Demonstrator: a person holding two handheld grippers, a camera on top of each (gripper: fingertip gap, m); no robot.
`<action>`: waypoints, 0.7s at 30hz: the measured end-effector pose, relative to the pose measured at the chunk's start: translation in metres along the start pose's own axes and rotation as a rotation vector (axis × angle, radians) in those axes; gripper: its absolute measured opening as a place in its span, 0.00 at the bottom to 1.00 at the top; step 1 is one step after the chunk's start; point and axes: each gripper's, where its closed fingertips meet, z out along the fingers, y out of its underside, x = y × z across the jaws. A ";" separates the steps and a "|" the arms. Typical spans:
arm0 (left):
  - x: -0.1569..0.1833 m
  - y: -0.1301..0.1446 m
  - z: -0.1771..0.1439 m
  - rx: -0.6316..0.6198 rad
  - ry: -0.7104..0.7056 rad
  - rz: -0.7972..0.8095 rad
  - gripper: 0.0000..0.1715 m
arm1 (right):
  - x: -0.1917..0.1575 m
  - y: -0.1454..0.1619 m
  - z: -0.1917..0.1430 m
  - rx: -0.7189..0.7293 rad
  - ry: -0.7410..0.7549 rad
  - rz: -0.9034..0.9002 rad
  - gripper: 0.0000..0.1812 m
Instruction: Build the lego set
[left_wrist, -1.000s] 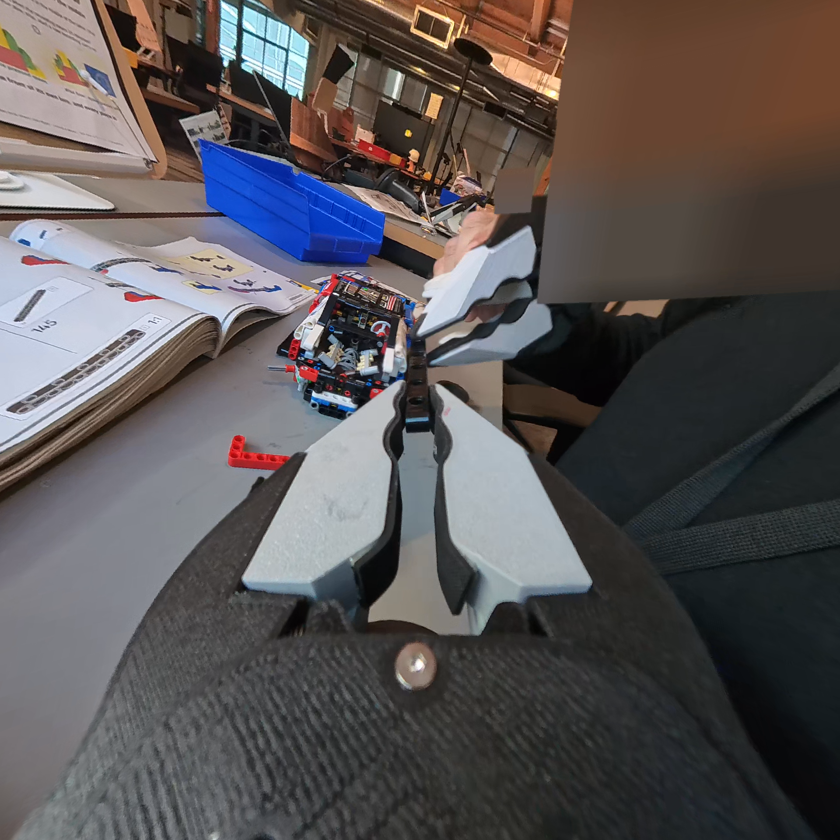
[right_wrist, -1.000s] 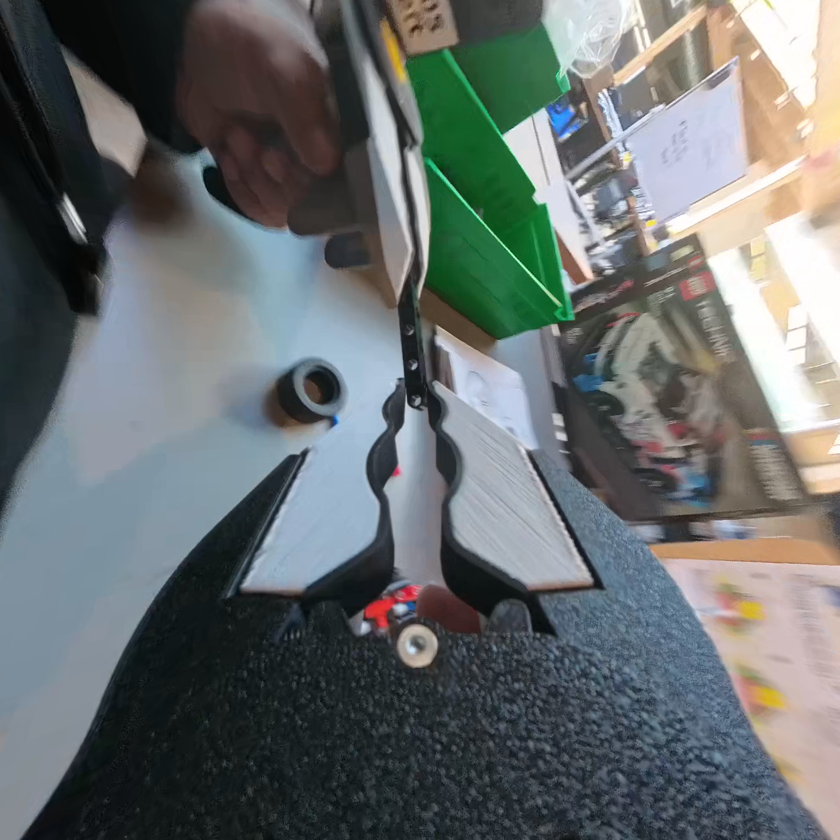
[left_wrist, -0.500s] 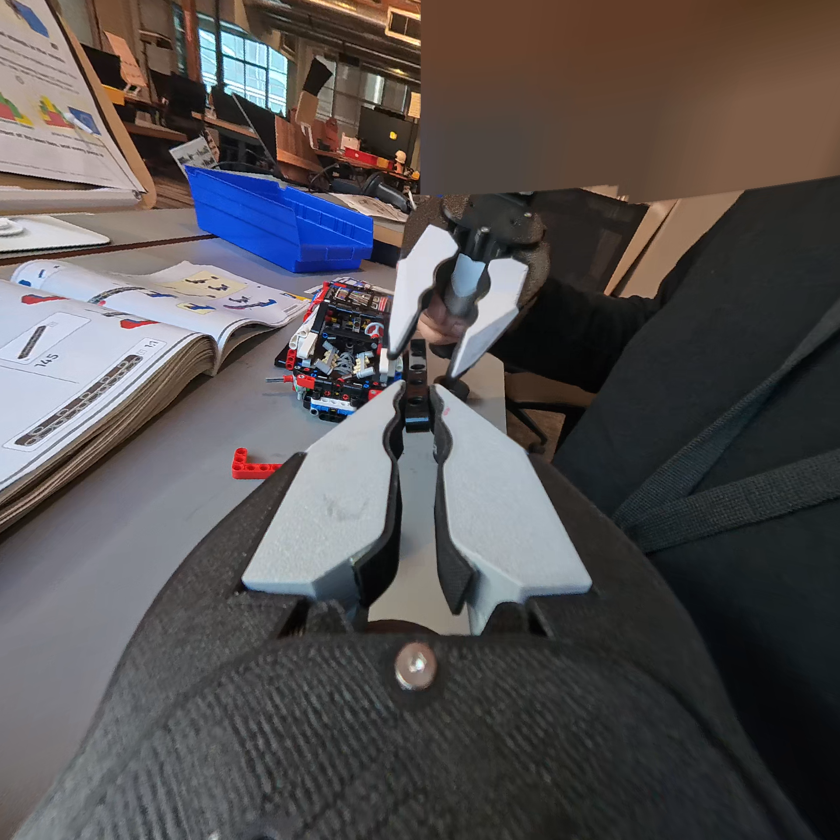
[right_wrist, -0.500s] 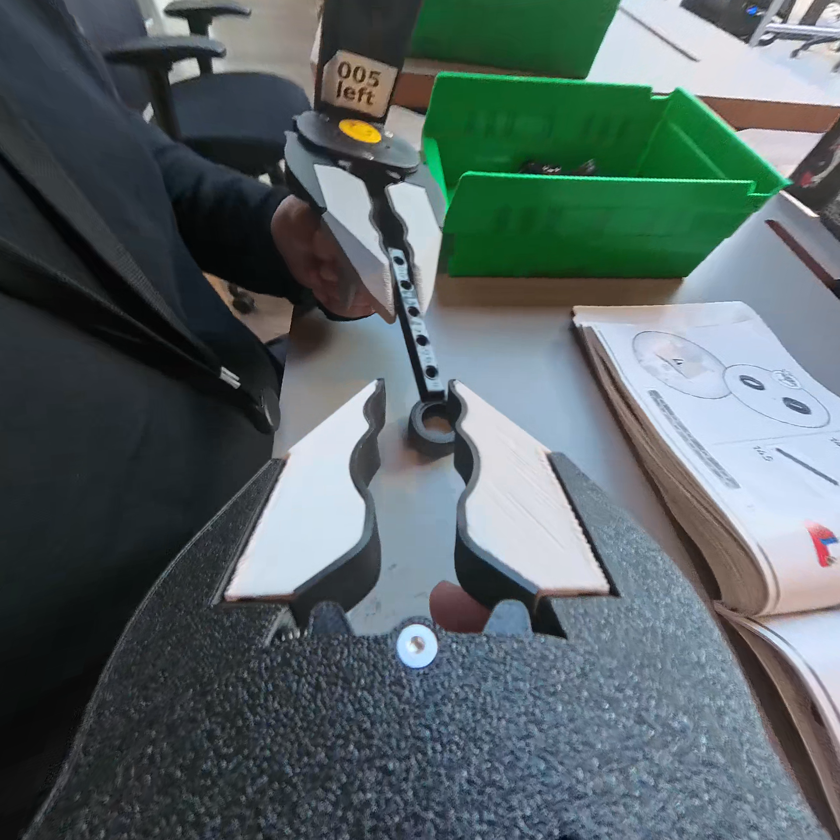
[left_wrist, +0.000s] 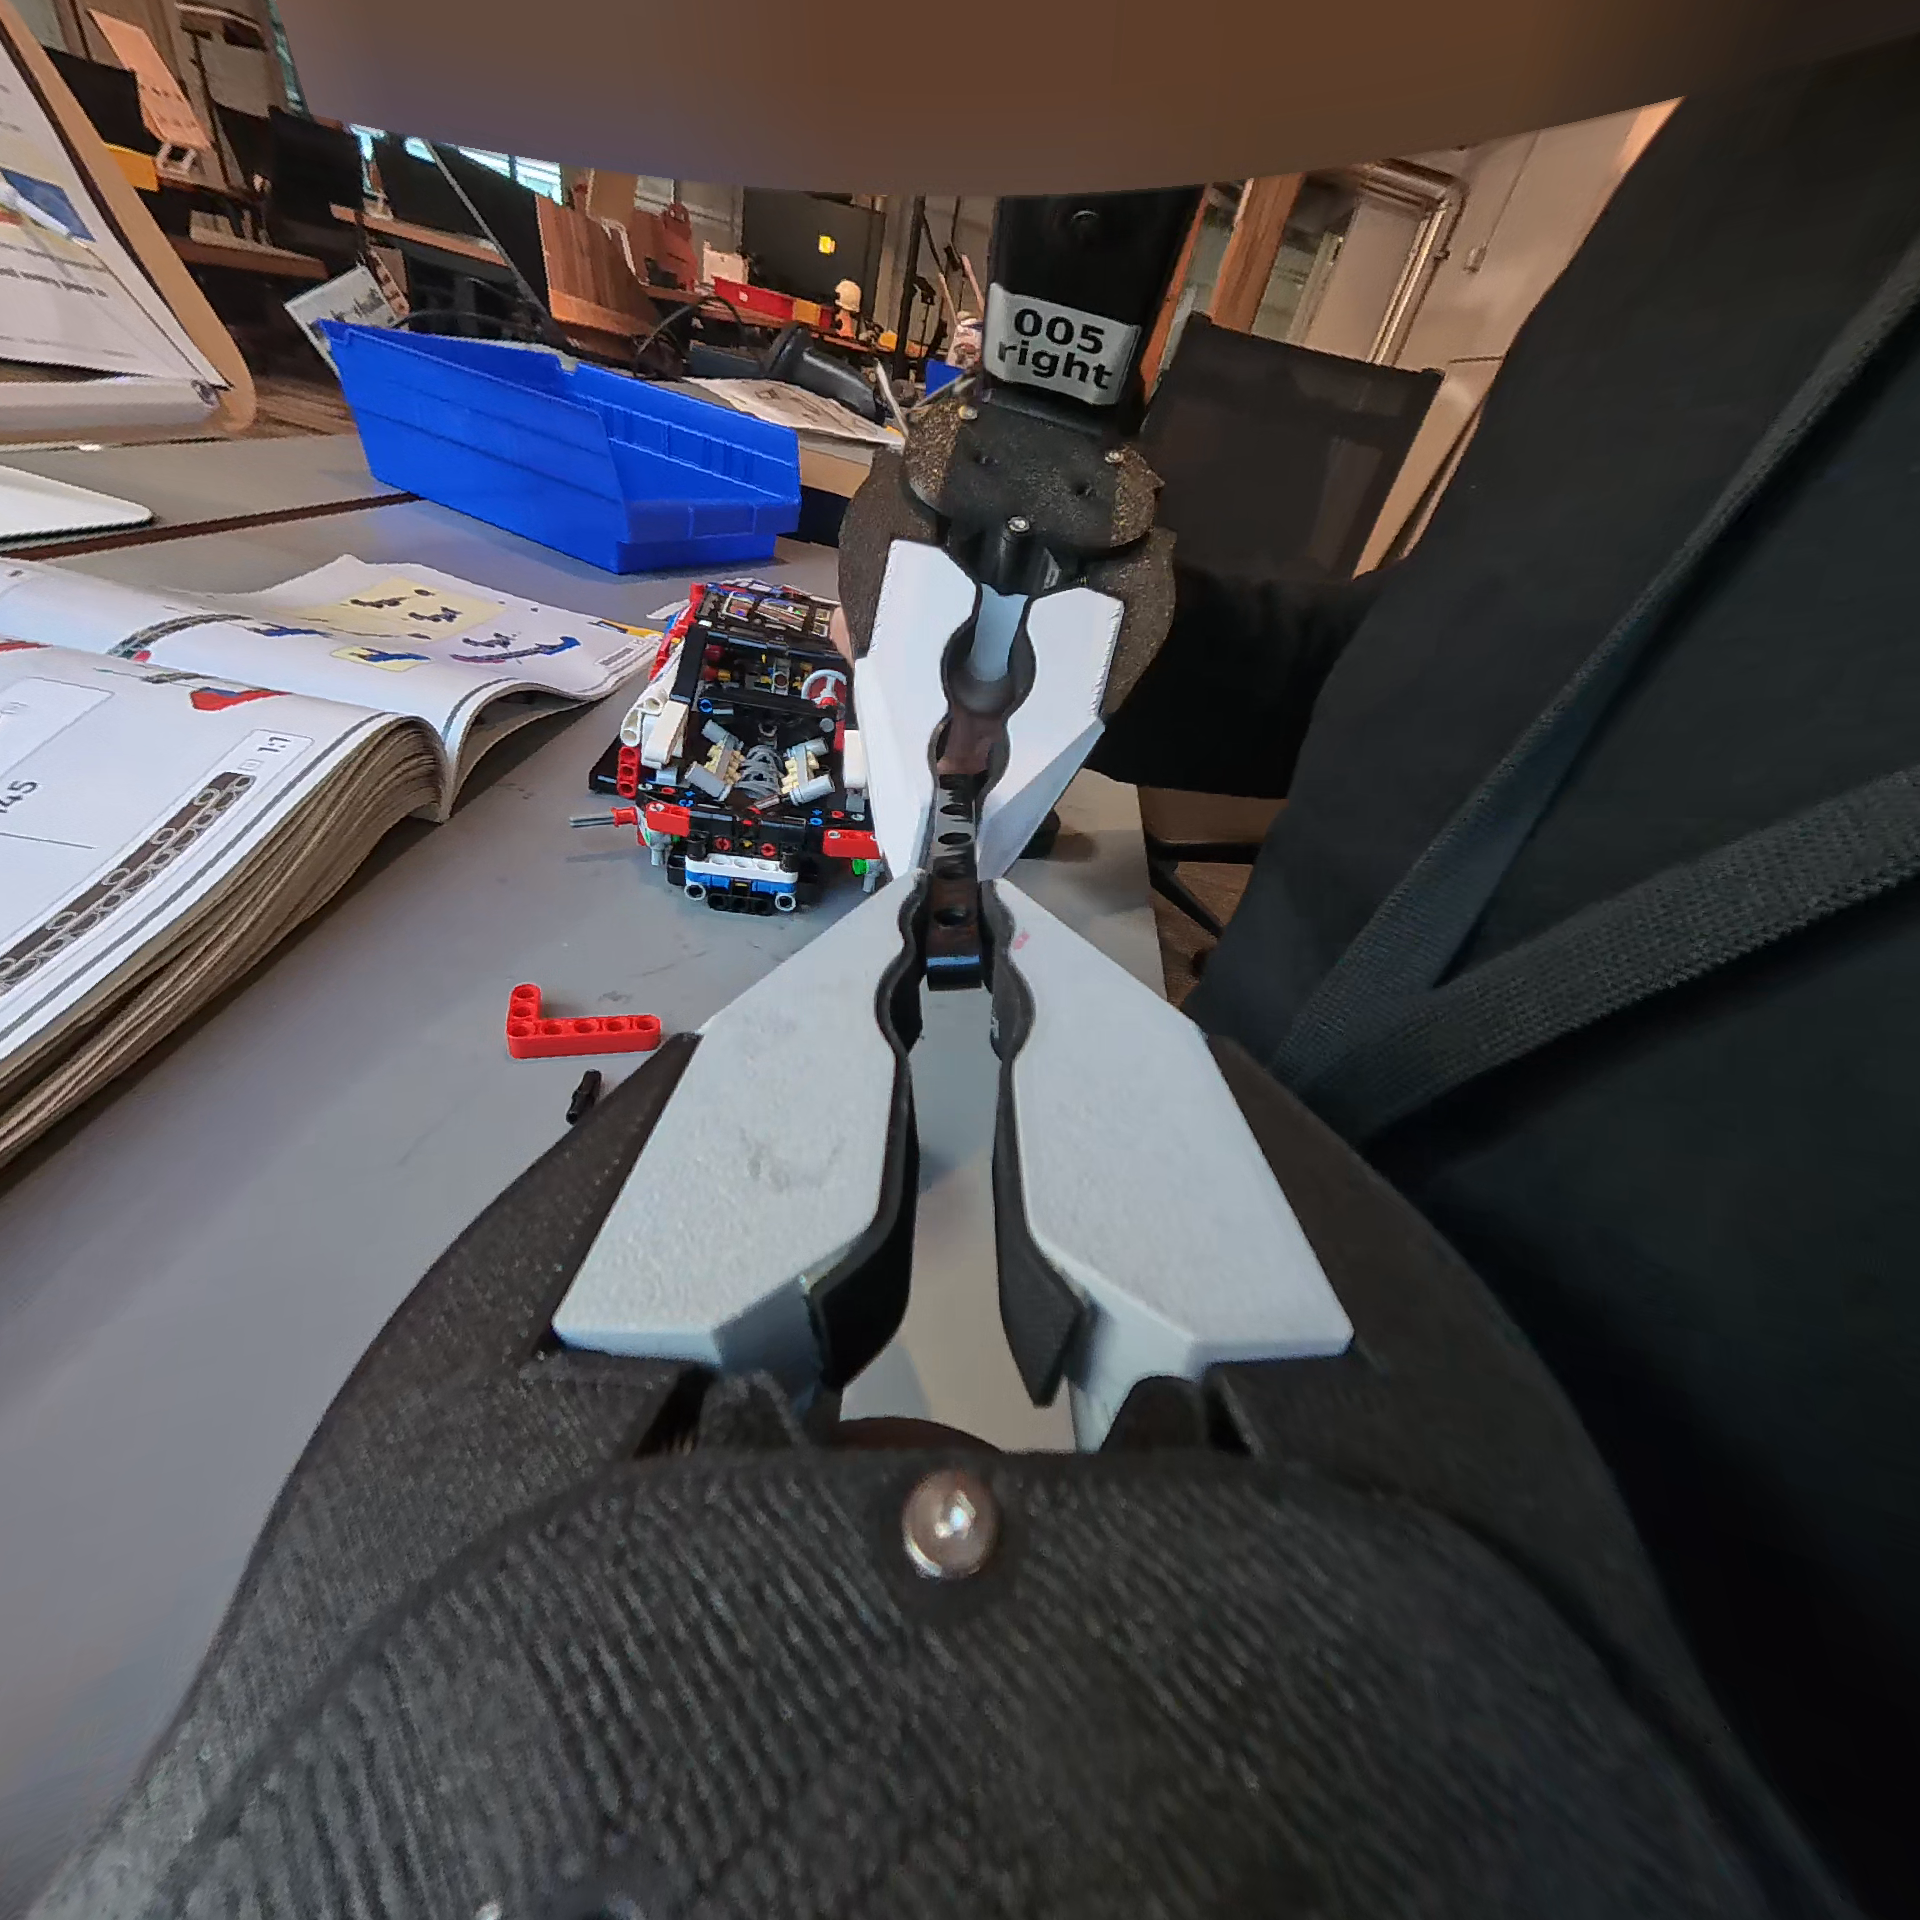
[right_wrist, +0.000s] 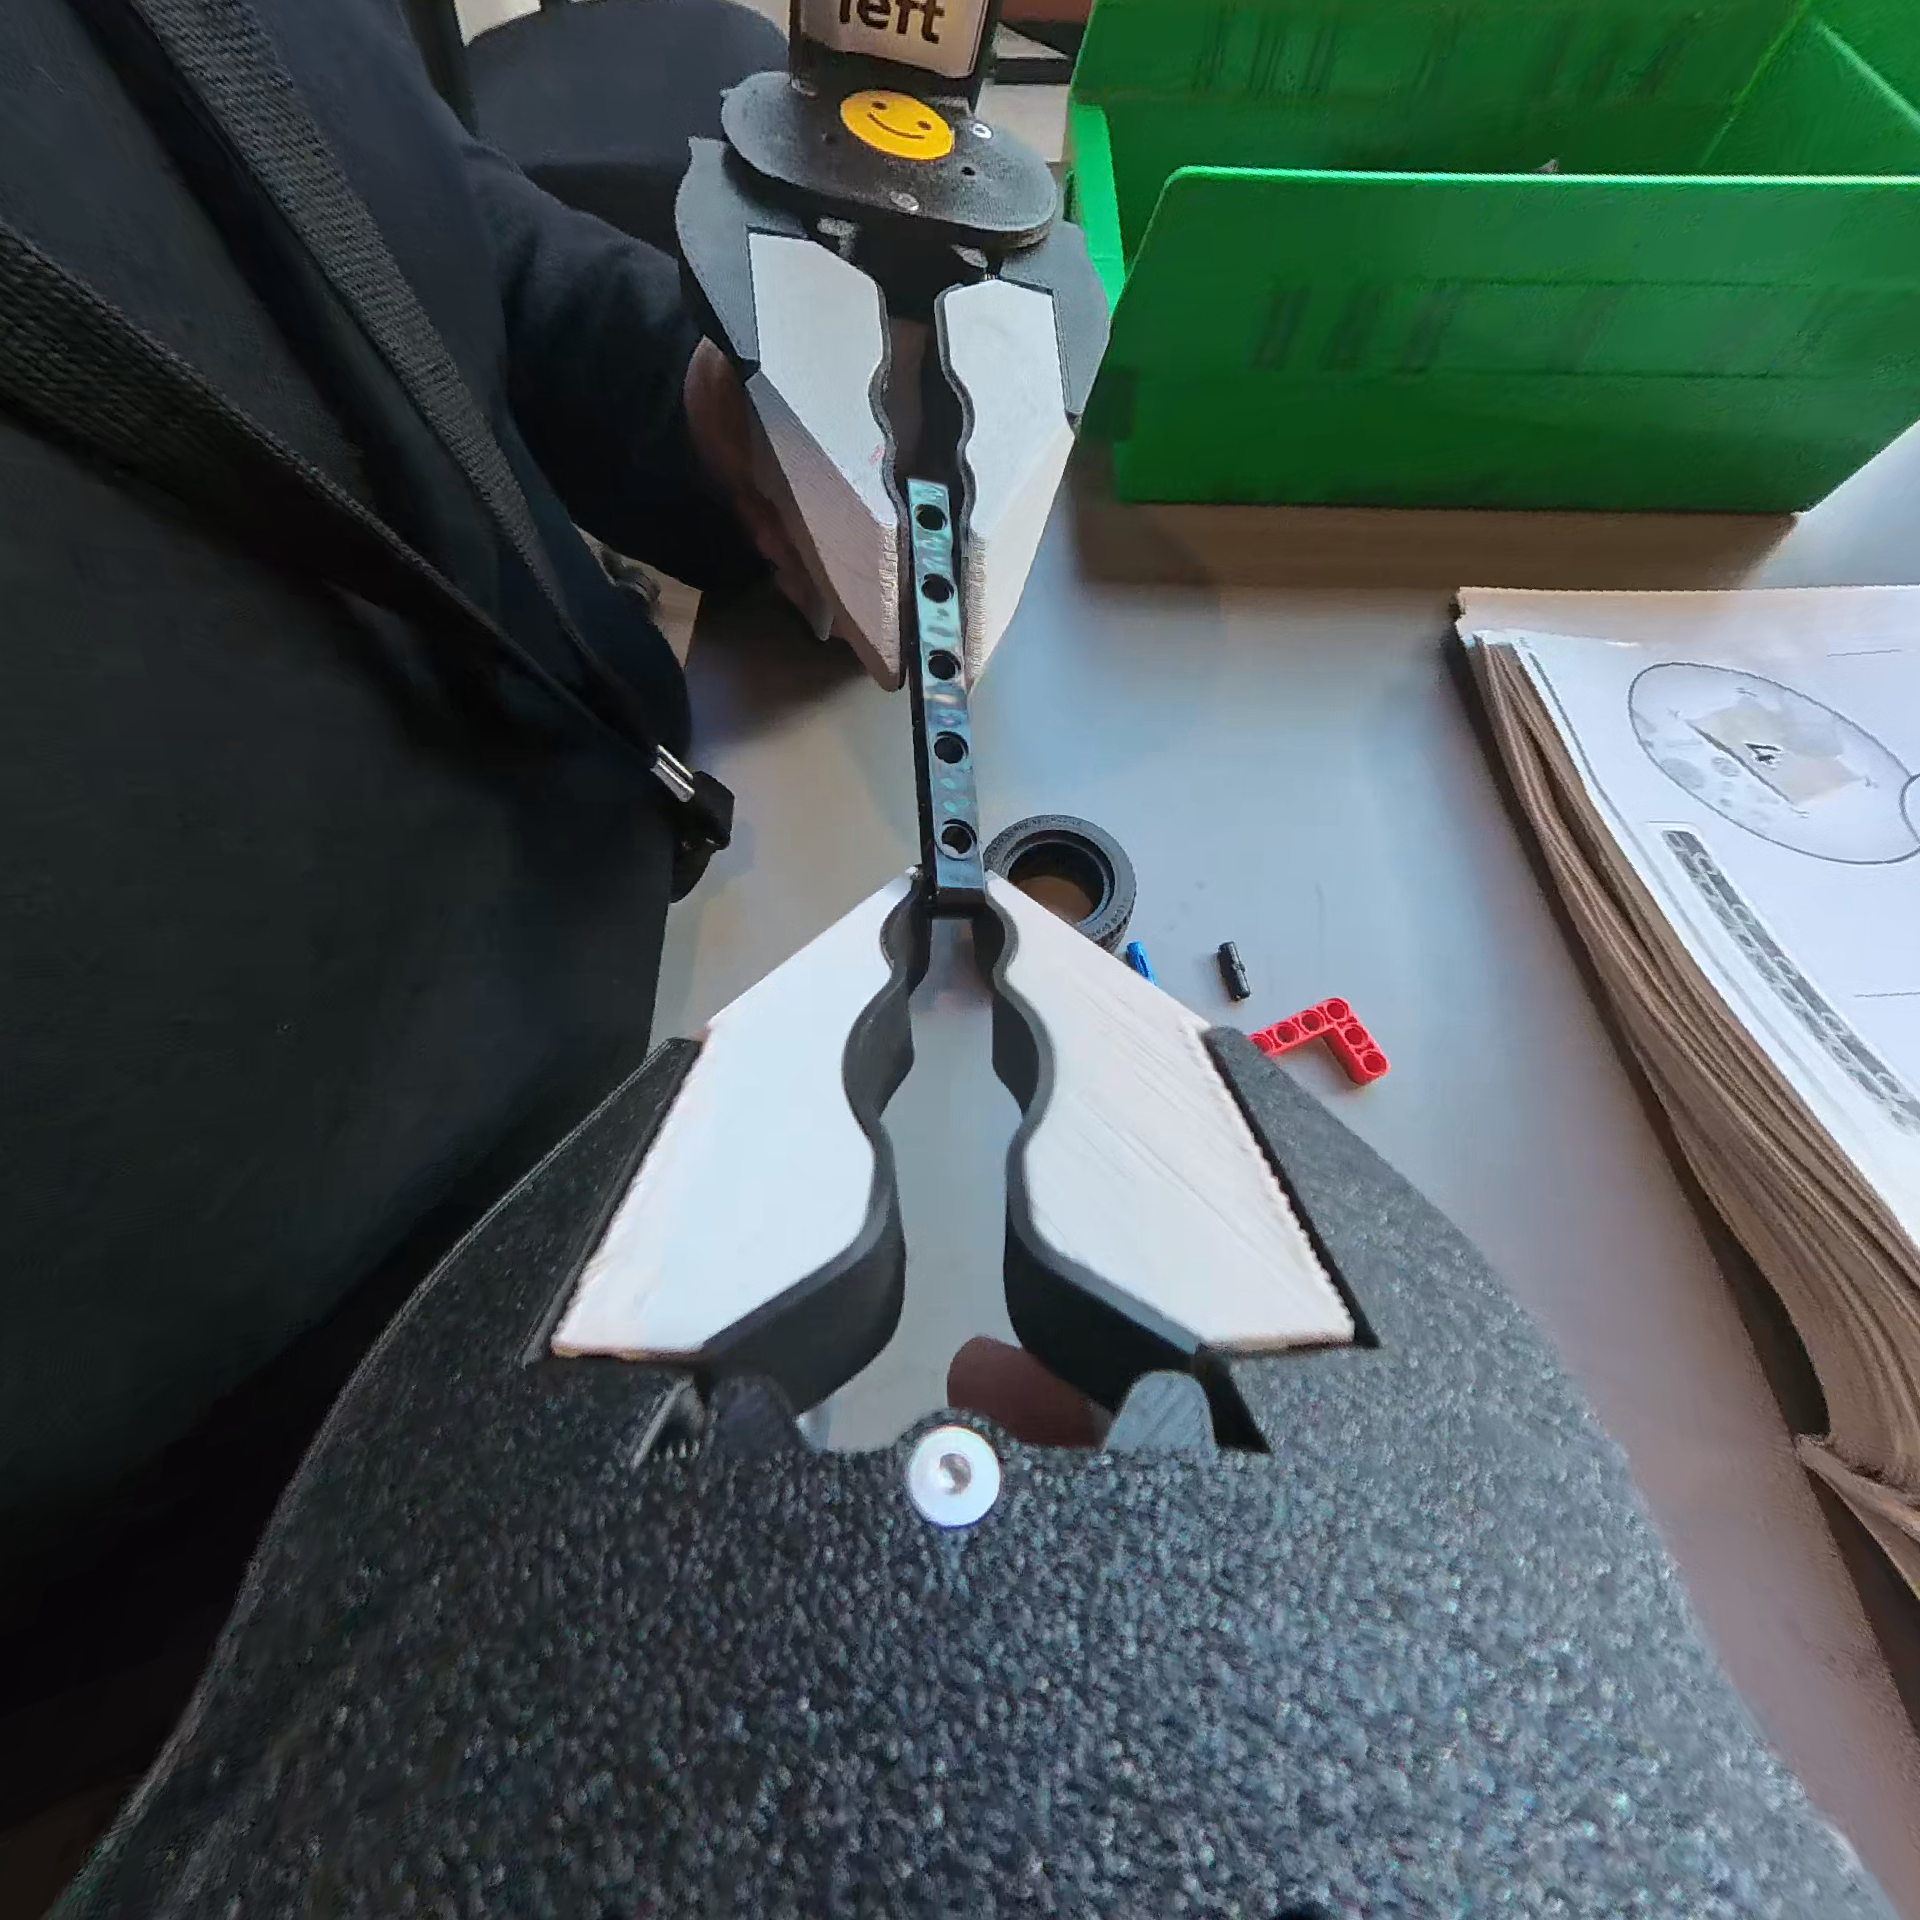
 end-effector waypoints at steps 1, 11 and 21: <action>-0.001 0.001 0.001 -0.005 -0.002 -0.005 0.03 | 0.001 0.000 -0.001 0.000 -0.002 -0.005 0.04; -0.013 0.013 -0.003 -0.099 -0.110 0.019 0.16 | 0.008 0.012 -0.009 -0.037 0.066 -0.022 0.03; -0.019 0.030 -0.010 -0.205 -0.212 0.037 0.22 | 0.005 0.034 -0.026 -0.131 0.172 -0.068 0.03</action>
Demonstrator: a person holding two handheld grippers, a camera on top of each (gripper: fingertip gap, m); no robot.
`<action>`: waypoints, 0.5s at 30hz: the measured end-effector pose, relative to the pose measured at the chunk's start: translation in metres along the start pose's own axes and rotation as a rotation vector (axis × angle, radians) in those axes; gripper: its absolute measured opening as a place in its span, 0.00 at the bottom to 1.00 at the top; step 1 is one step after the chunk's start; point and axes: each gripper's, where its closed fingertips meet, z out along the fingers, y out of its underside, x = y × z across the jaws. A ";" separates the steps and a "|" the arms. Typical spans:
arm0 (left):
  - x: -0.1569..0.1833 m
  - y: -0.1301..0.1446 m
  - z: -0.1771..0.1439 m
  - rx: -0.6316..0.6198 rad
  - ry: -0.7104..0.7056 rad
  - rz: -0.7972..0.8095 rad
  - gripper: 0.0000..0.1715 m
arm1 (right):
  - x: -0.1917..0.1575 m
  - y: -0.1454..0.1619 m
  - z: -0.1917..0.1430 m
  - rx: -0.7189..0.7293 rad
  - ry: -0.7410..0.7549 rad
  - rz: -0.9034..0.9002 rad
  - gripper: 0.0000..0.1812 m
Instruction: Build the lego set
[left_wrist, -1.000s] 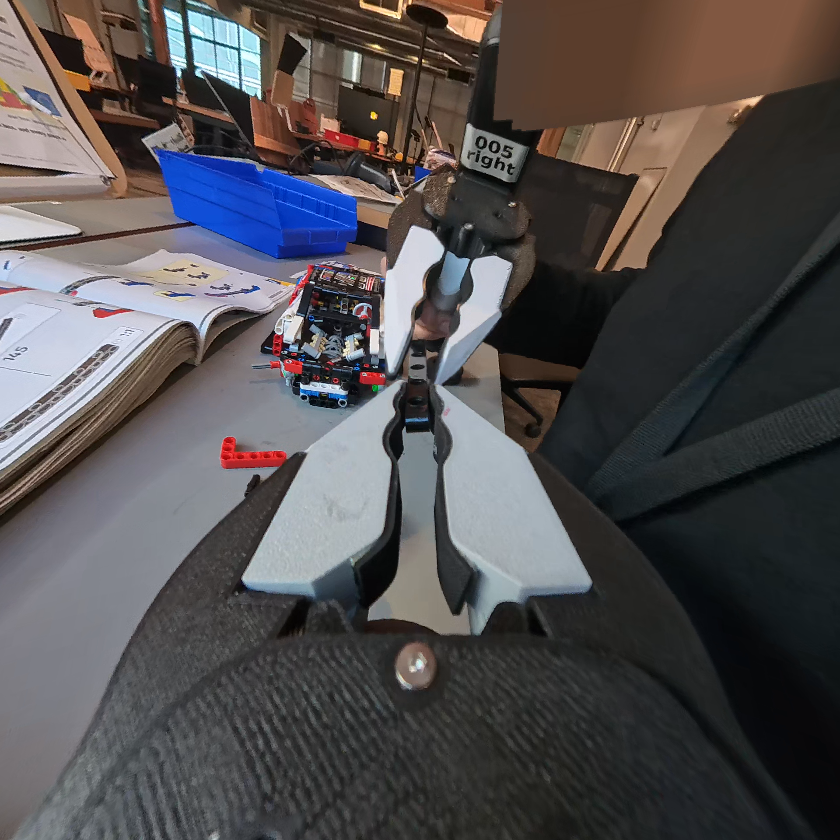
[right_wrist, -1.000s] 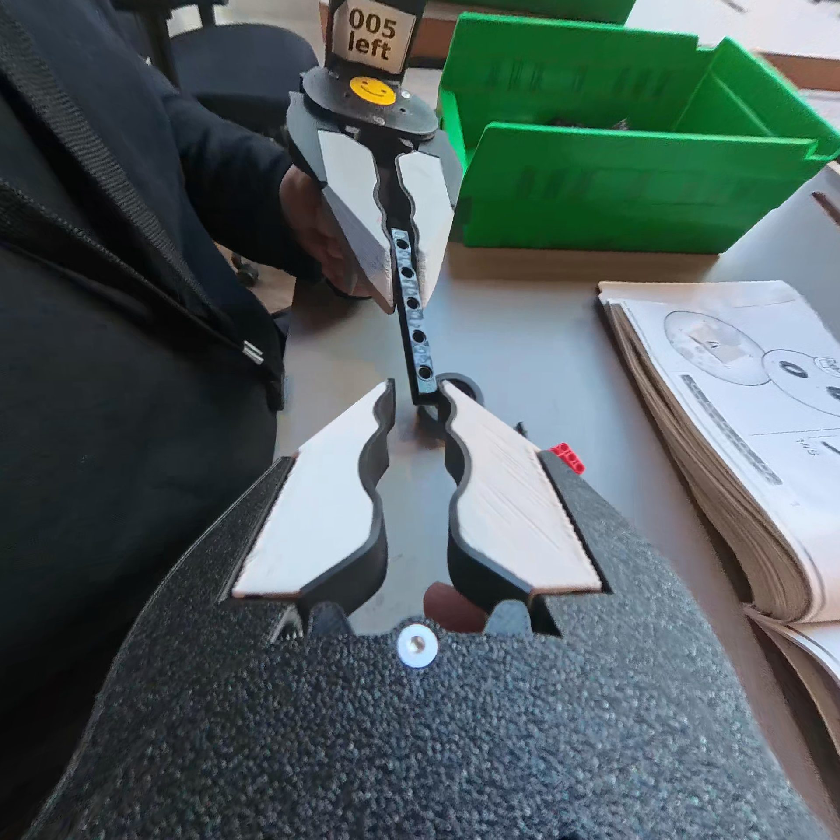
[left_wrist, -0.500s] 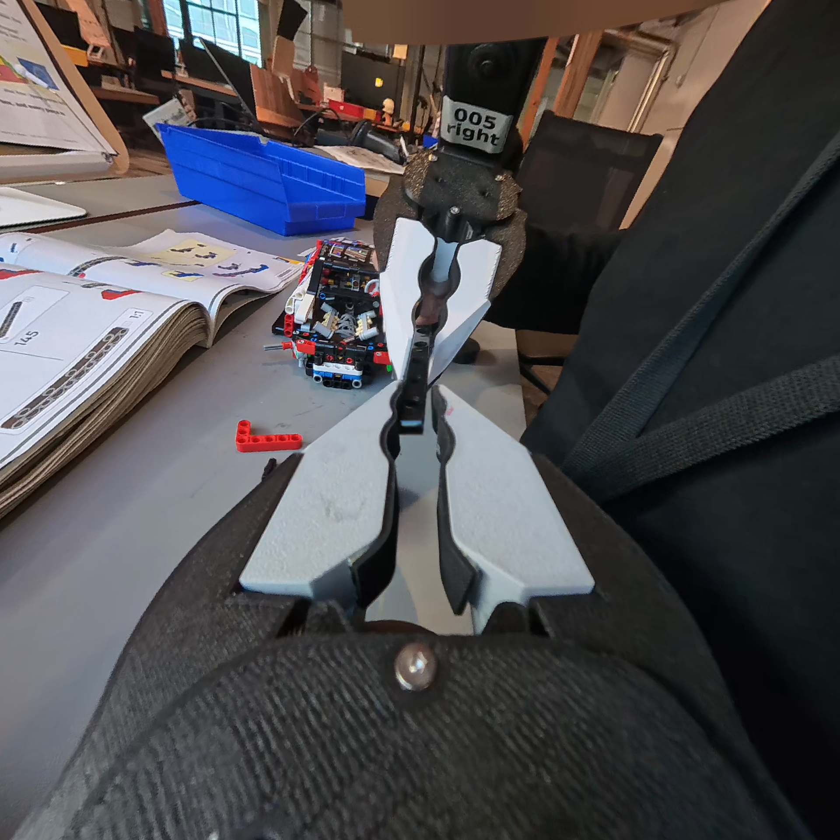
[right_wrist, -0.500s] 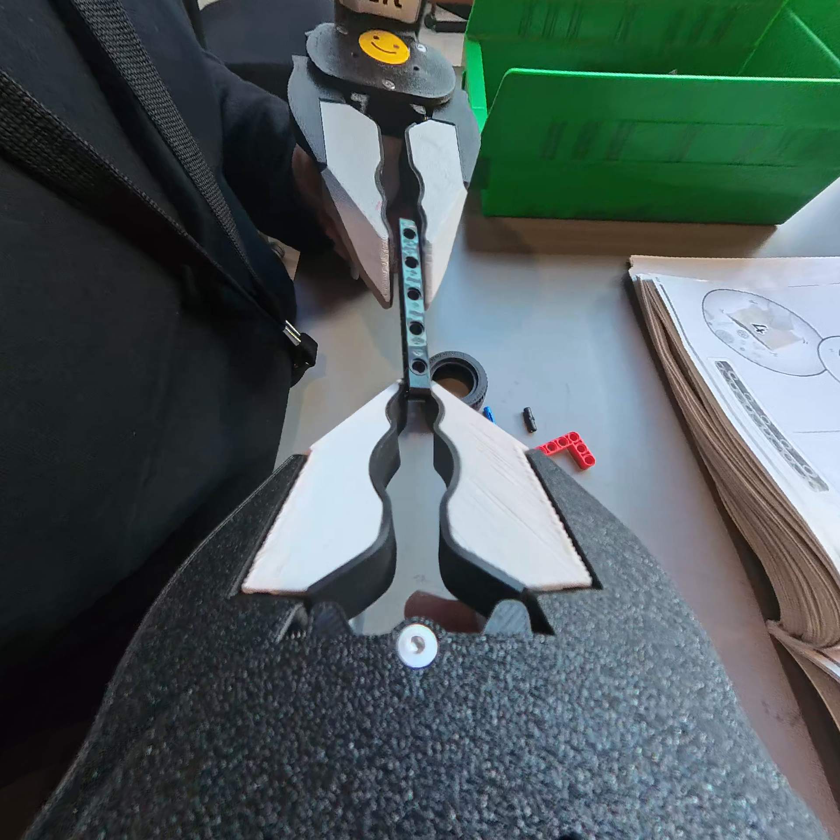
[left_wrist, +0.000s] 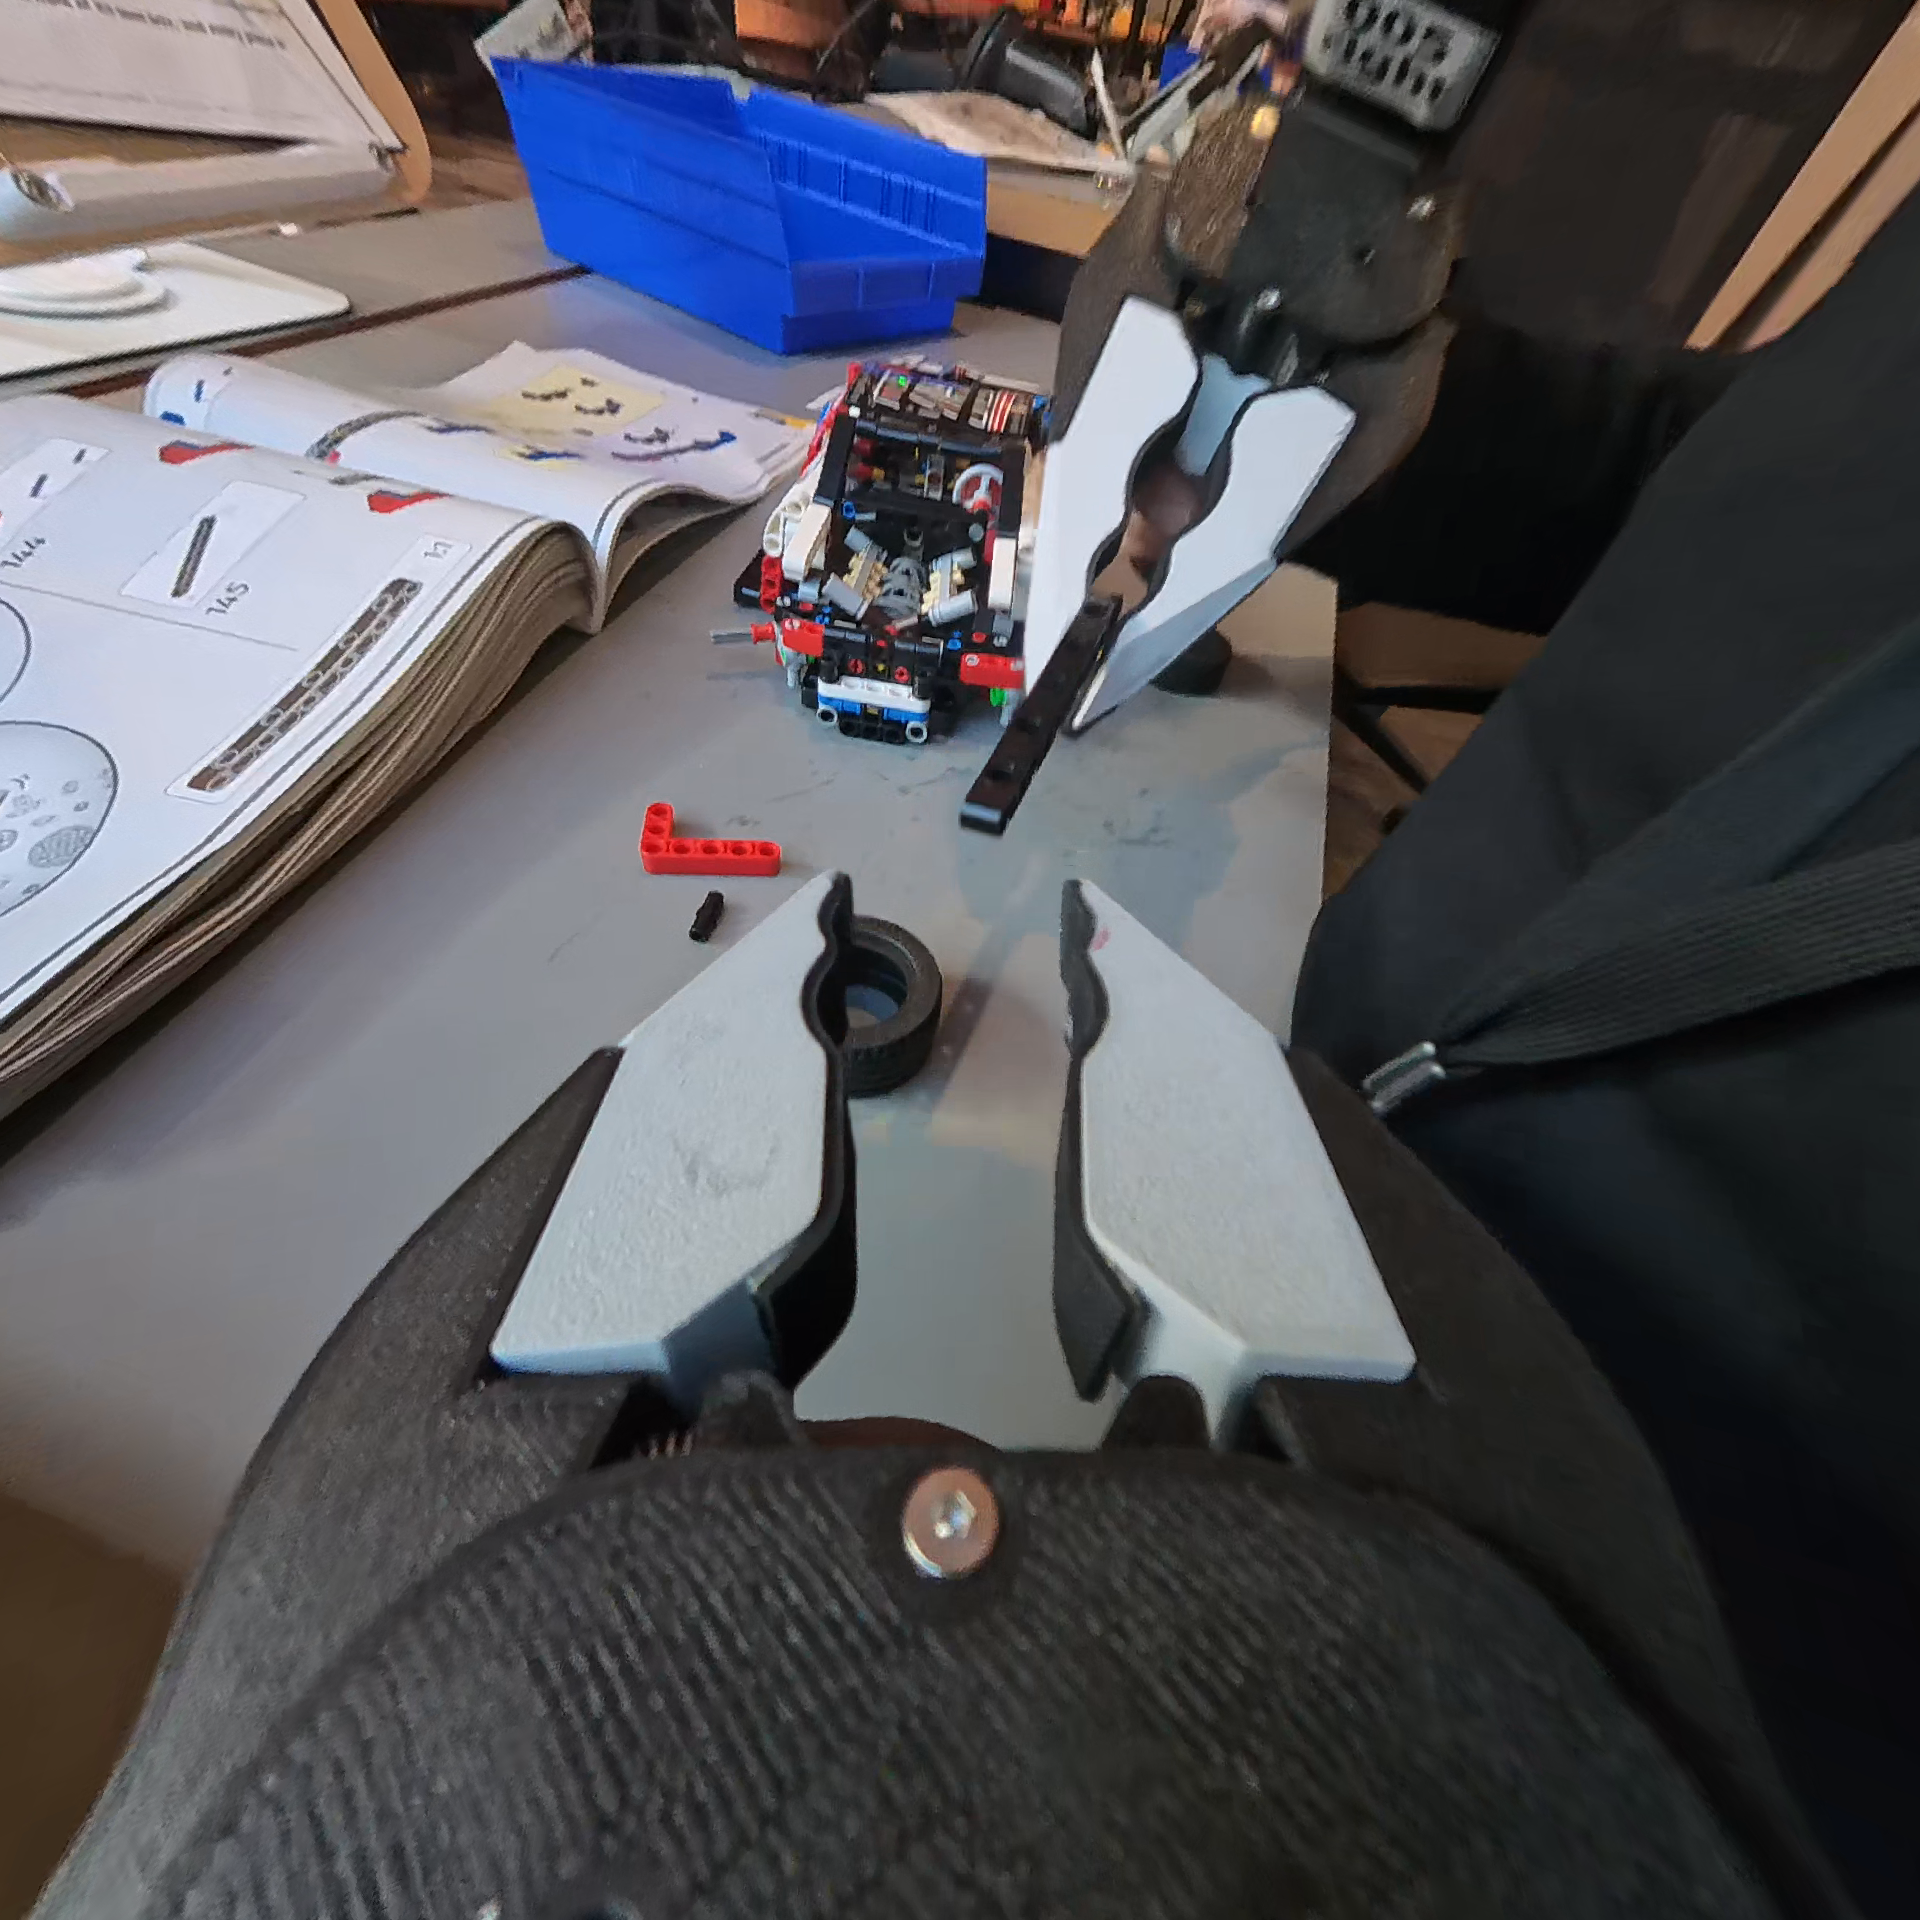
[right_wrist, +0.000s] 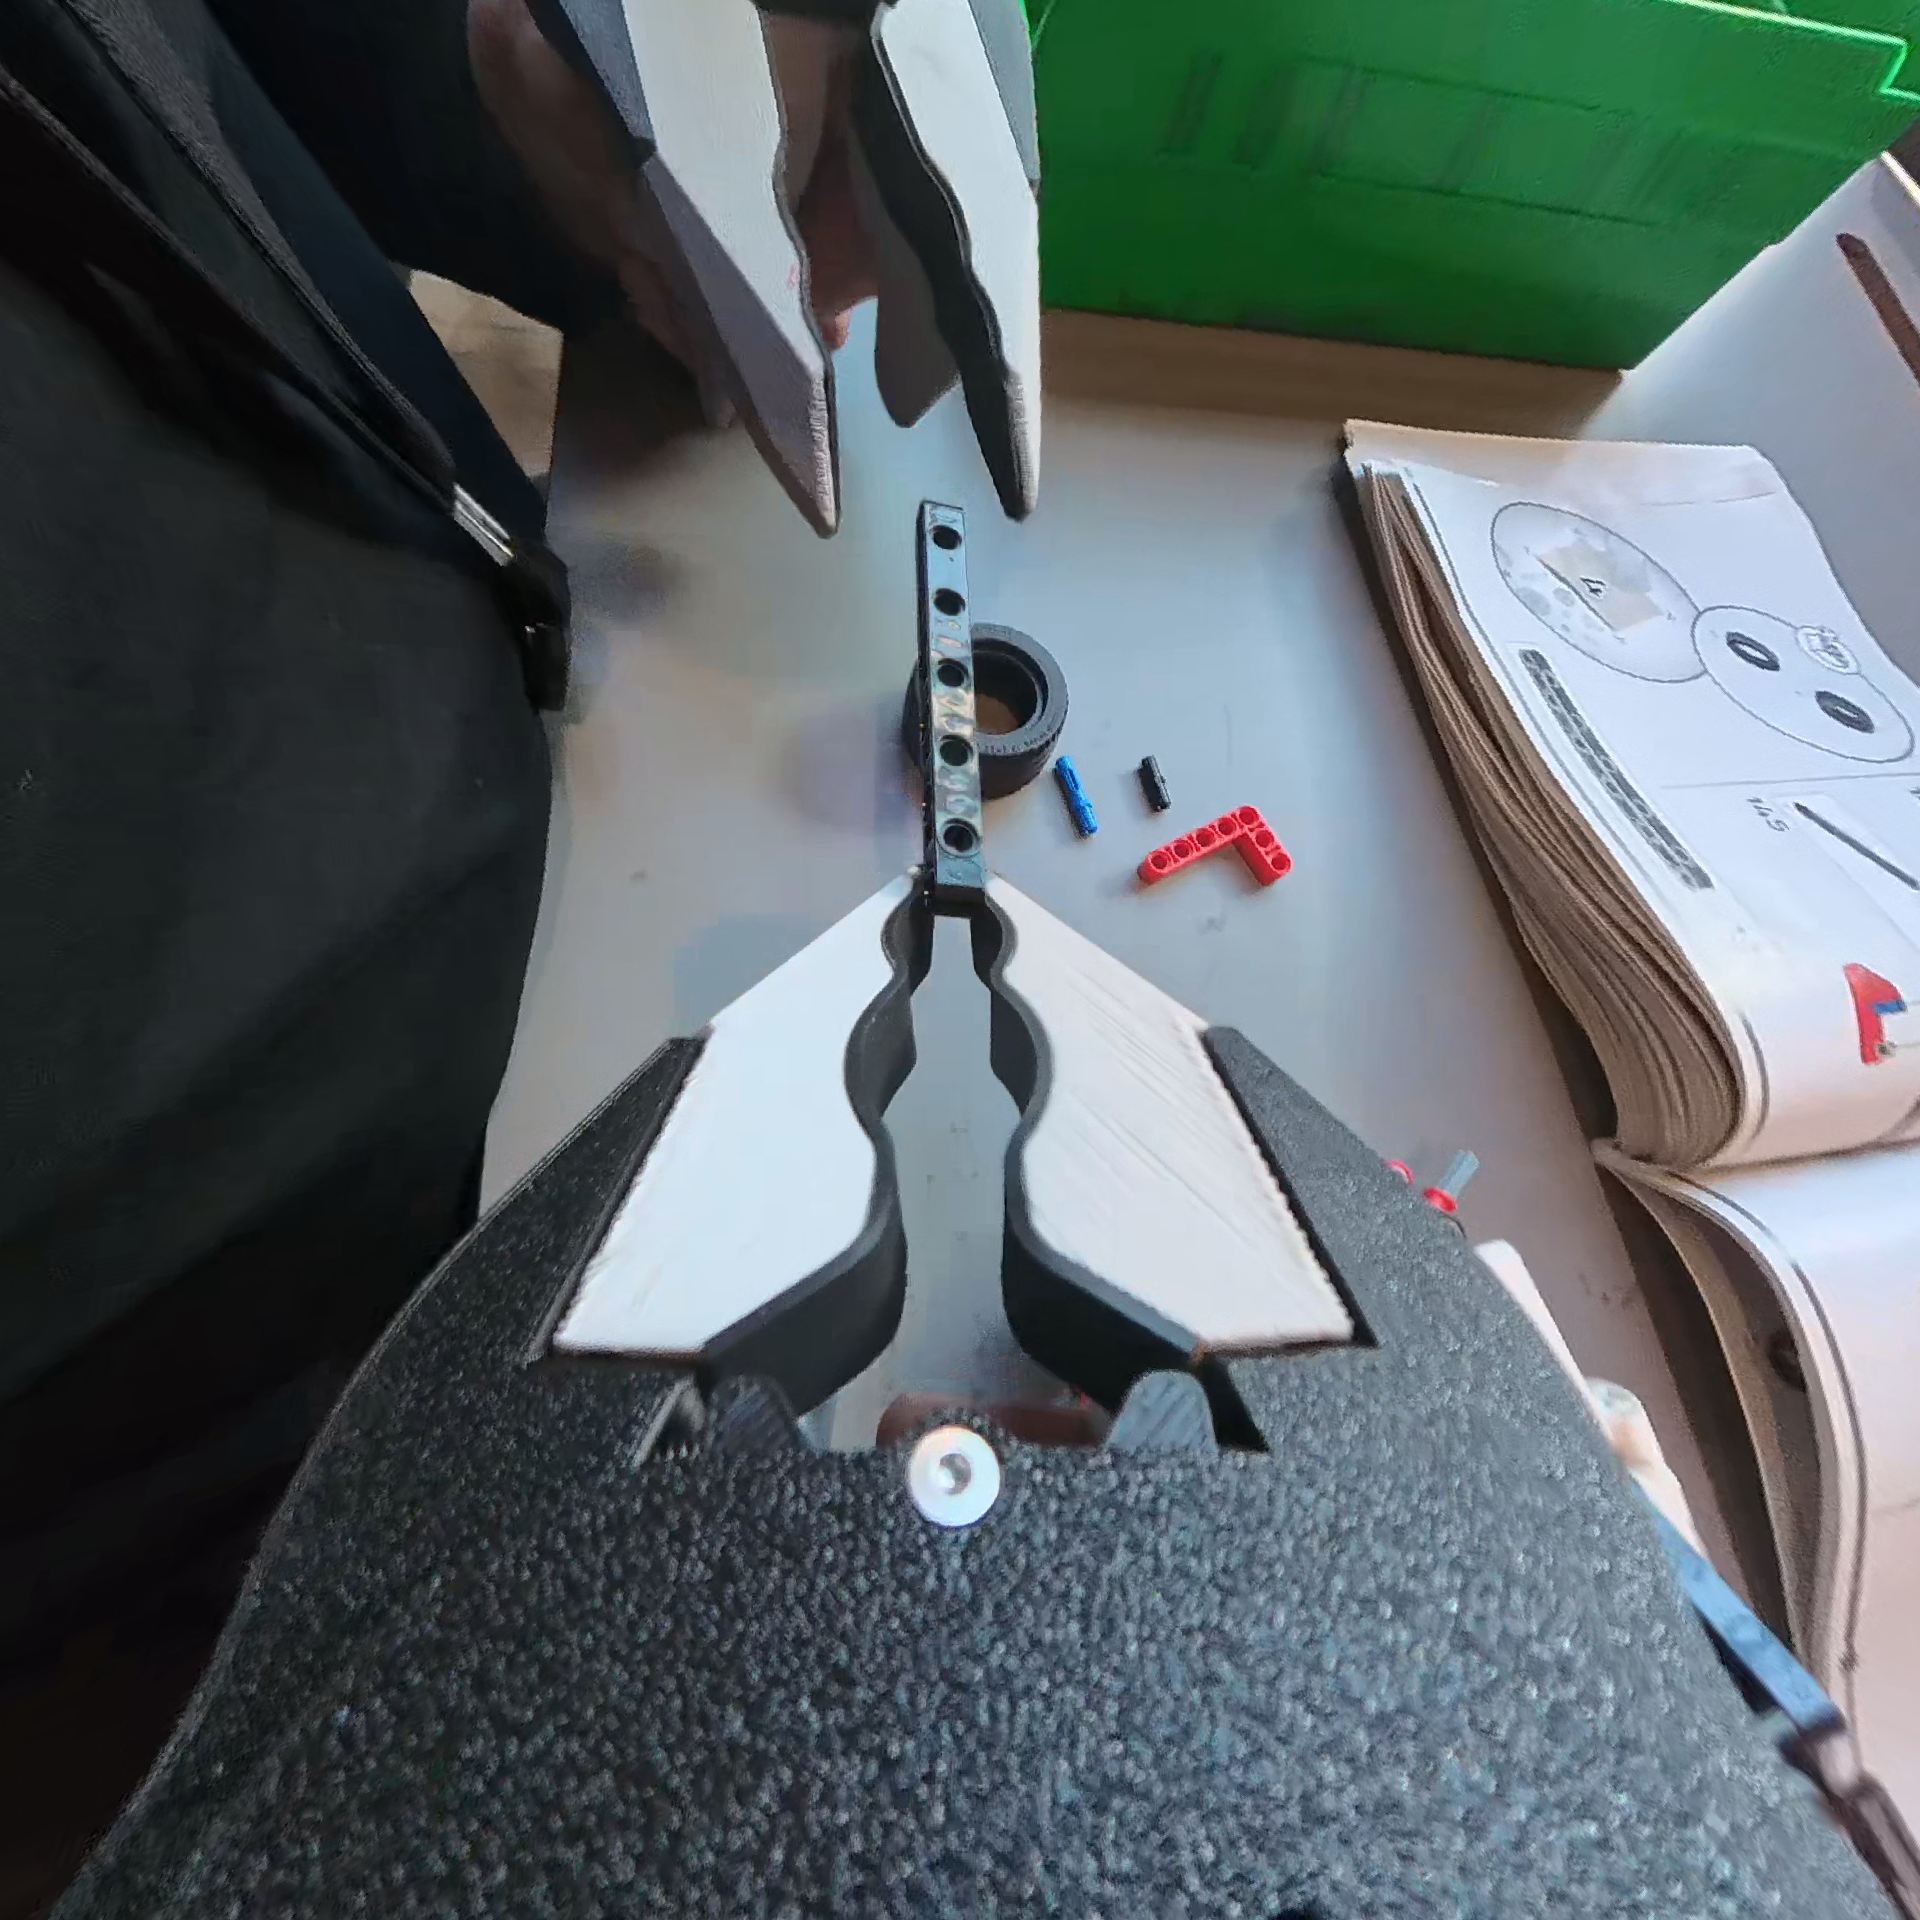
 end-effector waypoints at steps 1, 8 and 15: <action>0.000 0.002 0.001 -0.016 -0.008 0.012 0.22 | 0.001 0.001 -0.003 -0.009 0.014 -0.006 0.03; -0.002 0.003 -0.002 -0.016 -0.060 0.030 0.21 | -0.002 0.009 -0.013 -0.067 0.055 -0.033 0.03; -0.014 0.008 -0.007 -0.037 -0.156 -0.003 0.21 | -0.010 0.026 -0.001 -0.183 0.054 -0.052 0.03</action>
